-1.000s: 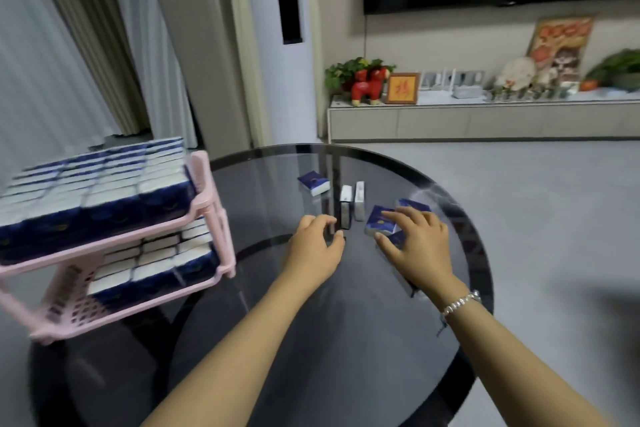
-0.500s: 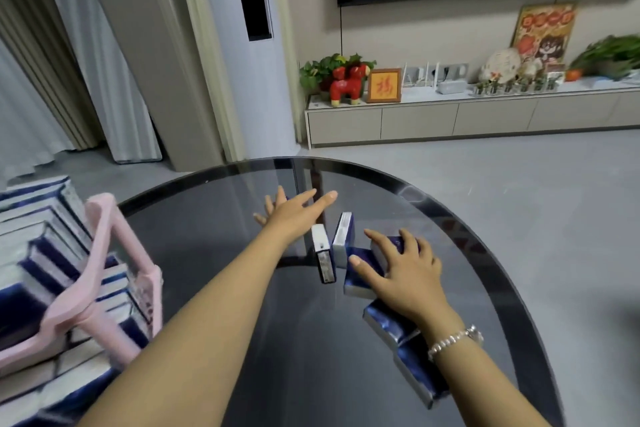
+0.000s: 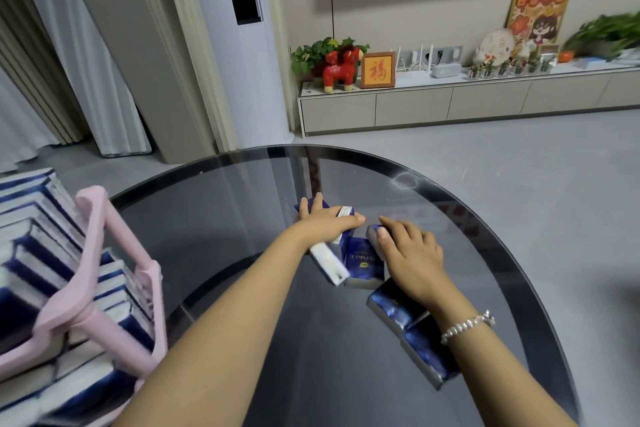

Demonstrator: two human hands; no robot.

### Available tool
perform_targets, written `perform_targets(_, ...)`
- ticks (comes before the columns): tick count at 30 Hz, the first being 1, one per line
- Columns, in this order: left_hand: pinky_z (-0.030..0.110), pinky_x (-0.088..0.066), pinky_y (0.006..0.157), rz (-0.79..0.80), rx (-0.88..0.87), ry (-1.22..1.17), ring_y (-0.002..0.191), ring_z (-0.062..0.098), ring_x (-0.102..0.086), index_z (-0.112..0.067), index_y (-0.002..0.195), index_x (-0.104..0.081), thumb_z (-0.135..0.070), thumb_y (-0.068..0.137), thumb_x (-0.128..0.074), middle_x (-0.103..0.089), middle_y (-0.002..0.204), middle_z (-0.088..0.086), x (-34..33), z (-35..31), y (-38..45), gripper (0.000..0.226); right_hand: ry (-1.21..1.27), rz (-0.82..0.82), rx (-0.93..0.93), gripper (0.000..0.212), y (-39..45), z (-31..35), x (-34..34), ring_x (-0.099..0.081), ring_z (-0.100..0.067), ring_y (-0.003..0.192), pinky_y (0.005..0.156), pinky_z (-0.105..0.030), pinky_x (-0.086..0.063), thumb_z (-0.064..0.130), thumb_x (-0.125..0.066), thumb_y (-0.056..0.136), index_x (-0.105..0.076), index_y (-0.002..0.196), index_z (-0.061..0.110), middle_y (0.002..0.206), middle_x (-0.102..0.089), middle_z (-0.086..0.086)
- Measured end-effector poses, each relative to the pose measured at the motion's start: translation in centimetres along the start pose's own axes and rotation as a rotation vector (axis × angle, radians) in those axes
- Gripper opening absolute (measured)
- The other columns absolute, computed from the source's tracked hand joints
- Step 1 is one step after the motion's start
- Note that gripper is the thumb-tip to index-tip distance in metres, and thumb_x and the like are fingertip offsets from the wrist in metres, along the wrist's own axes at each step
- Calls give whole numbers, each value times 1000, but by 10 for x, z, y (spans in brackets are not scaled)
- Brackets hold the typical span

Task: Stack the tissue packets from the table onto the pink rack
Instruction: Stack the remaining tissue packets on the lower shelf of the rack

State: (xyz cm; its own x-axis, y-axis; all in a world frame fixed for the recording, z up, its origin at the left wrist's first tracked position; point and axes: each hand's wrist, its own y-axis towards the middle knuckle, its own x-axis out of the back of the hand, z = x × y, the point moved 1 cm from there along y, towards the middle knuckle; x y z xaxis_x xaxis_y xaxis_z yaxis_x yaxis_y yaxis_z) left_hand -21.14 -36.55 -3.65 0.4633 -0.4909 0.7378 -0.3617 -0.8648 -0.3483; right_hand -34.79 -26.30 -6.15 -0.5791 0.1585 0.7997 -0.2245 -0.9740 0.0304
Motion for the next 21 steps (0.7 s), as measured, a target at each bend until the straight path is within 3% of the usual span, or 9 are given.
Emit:
perform_targets(4,49,1,117,-55,-17,-81,143,17,27,-38,143,-37,-66,87,-41,12,160,-8,-10,14,-37,63,31,36,7,43,-10,8,-2,-28,-25,130,107,-36,-19,44,-25,99,-35,140,32,147,-32,6)
perform_targets(15,44,3,119,-237,28,-252,144,11,21,-36,135,-48,-56,92,-43,2,160,-11,-34,66,-169,48,118,104,99,43,-91,53,-28,-29,-25,129,109,-35,-18,43,-29,99,-38,139,31,146,-34,6)
perform_targets(21,39,1,118,-345,42,-306,146,13,13,-28,136,-49,-50,92,-49,-3,161,-5,-45,80,-225,49,167,179,121,39,-123,67,-27,-29,-24,130,107,-34,-20,42,-44,95,-46,133,32,143,-35,5)
